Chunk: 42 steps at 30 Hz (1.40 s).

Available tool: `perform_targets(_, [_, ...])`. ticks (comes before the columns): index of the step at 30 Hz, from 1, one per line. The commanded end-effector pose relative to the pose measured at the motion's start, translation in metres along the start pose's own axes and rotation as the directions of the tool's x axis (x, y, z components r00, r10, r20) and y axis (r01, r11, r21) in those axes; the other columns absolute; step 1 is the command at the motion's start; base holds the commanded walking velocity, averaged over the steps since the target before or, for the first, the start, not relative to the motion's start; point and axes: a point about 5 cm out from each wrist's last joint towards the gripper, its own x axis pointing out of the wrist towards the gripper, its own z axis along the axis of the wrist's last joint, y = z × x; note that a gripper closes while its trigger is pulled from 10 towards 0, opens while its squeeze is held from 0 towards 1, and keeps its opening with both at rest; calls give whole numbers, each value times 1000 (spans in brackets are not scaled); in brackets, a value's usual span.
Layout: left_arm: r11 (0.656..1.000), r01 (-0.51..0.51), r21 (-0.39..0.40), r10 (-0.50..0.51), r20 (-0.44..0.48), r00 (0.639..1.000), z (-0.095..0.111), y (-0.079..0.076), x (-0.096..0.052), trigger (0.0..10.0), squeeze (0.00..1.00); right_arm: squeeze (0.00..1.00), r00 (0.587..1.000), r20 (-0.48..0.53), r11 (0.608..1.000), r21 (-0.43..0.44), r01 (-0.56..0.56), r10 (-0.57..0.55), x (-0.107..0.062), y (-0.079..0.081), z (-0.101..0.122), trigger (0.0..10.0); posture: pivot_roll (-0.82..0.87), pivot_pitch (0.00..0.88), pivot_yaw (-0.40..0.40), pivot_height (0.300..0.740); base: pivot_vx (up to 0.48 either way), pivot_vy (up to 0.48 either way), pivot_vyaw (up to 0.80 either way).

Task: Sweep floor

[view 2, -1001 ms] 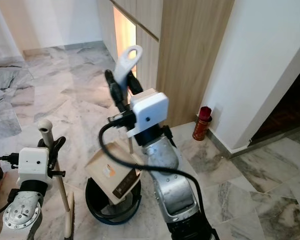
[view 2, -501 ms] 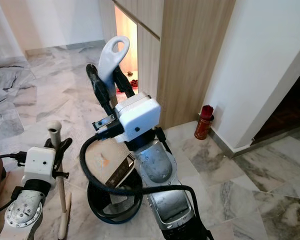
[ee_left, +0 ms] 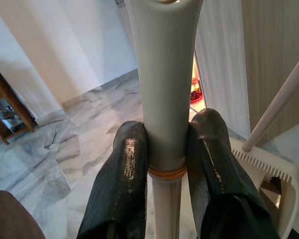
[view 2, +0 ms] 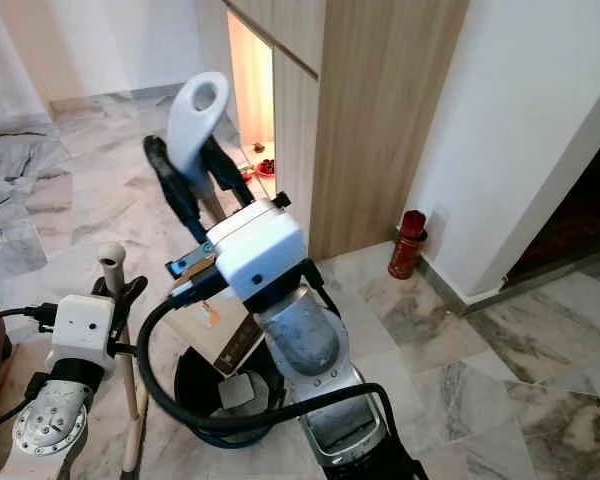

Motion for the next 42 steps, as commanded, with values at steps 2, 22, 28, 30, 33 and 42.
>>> perform_targets(2, [1000,-1,29,-1,55,998,8,0,4,10000,0,0,991,131,998,-54,-22,29,5,1,23,10000,1,18,9,740,0,0,0])
perform_targets(22, [999,16,29,-18,60,998,8,-7,4,10000,0,0,980,-98,930,-344,127,-171,-7,-45,-18,10000,1,16,-3,740,0,0,0])
perform_targets(28, [999,23,25,-24,48,999,6,-7,1,10000,0,0,888,-184,833,-466,300,-422,-29,-107,-28,10000,-17,21,1,740,0,0,0])
perform_targets(30, [999,25,24,-26,47,999,6,-7,1,10000,0,0,880,-208,827,-485,286,-426,-37,-112,-31,10000,-17,21,1,740,0,0,0])
perform_targets(33, [1000,13,-1,-13,46,999,6,-6,3,10000,0,0,849,-261,822,-488,294,-459,-56,-119,-37,10000,-24,26,2,740,0,0,0])
perform_targets(42, [993,-39,-109,41,23,999,4,-1,6,10000,0,0,689,-366,767,-448,458,-625,-107,-140,-51,10000,-45,32,11,740,0,0,0])
